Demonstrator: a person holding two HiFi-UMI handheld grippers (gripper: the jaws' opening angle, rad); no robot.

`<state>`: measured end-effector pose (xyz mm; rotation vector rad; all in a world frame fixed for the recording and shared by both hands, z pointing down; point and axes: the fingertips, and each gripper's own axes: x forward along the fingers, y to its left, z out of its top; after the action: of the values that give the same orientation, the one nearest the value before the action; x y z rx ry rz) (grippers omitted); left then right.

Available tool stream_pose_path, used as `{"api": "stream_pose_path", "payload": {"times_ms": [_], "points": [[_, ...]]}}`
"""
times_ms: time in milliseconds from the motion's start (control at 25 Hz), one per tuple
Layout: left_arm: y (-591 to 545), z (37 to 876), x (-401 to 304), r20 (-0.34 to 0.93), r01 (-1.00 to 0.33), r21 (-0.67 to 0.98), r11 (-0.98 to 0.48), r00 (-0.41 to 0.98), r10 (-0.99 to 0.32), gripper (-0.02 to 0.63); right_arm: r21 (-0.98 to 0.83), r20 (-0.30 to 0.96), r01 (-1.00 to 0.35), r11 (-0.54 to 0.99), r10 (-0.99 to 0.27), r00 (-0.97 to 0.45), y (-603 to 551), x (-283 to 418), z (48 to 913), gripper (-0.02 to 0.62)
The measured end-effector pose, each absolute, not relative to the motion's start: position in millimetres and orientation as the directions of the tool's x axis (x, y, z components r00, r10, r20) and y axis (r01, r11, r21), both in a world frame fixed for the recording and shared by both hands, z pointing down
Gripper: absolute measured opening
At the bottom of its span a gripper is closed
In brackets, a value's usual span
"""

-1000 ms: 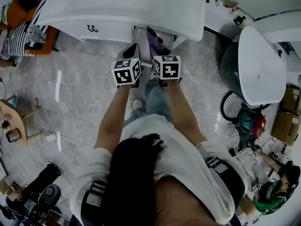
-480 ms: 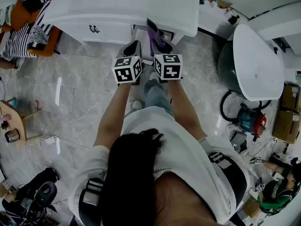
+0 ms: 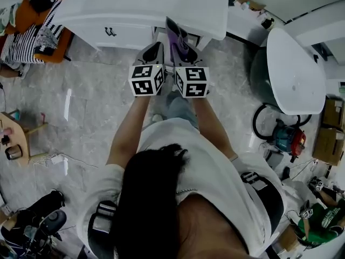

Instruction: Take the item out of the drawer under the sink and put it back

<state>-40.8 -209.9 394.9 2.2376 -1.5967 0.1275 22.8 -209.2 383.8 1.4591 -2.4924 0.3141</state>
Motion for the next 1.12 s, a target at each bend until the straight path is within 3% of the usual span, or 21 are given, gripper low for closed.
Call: {"api": "stream_pose_path", "payload": {"times_ms": [280, 1120], "points": [[-214, 361, -43, 0.214, -0.926, 0.251, -0.283, 0.338, -0.917, 0.005, -0.045, 0.231, -0.88, 0.472, -0.852, -0.469, -211, 23, 354, 0.106], [-215, 366, -34, 0.209, -0.924, 0.205, -0.322, 0.363, -0.908, 0.005, 0.0, 0.249, -0.895, 0.446, -0.867, -0.432, -215, 32, 356, 0.106]]}}
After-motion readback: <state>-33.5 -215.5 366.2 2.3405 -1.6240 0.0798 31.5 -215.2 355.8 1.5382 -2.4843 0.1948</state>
